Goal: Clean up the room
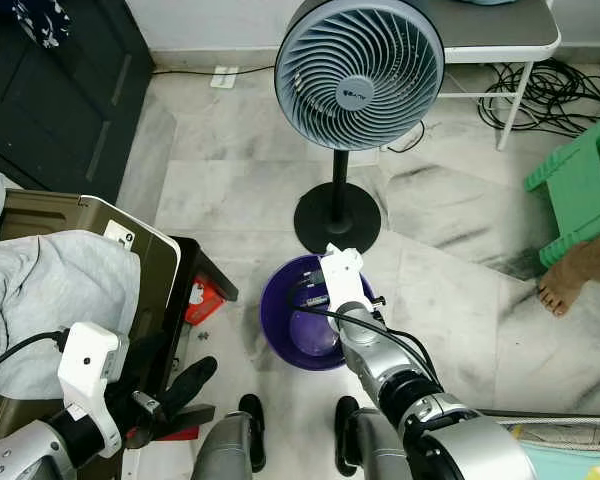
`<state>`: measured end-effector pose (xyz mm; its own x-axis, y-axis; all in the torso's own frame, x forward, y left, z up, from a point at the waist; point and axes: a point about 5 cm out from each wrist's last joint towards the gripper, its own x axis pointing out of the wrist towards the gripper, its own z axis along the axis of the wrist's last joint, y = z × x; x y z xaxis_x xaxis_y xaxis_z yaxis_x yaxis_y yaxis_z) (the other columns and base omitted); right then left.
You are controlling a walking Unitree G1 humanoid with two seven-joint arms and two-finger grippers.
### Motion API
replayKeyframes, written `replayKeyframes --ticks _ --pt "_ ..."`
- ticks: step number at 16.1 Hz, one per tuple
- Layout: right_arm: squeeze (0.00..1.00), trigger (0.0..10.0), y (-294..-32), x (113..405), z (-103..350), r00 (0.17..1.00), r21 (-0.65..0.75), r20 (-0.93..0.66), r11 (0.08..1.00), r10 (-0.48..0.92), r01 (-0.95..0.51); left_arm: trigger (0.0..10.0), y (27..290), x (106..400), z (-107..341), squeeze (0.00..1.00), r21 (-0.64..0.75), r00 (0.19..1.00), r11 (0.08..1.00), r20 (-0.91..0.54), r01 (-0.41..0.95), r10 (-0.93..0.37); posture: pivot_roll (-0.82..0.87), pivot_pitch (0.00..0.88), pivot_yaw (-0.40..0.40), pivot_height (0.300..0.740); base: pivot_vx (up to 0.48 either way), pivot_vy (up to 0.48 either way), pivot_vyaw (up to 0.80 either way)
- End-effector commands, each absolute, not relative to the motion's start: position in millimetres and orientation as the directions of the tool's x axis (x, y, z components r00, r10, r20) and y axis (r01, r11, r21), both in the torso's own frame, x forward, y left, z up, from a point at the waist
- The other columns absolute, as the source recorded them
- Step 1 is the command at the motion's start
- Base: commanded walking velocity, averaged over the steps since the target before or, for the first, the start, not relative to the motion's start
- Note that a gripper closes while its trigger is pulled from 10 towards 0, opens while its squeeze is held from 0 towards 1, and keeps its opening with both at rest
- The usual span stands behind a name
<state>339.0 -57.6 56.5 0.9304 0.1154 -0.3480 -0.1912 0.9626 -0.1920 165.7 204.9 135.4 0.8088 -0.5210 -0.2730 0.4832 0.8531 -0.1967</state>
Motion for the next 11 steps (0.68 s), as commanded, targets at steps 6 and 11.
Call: replayKeyframes --ticks 6,11 --pt "0.02 3.0 -58.3 338.7 55.2 0.930 -0.213 -0.350 0.957 0.112 -0.195 10.0 204.0 167.6 128.6 0.00 -0.204 0.817 0.865 -0.286 0.458 -0.500 0.14 0.356 0.065 0.740 0.000 0.000 0.00" --pt "0.00 10.0 -63.6 338.5 52.8 0.930 -0.238 -0.357 0.954 0.091 -0.185 0.0 201.9 172.5 128.1 0.00 -0.209 0.827 0.867 -0.265 0.453 -0.496 0.13 0.351 0.063 0.740 0.000 0.000 0.00"
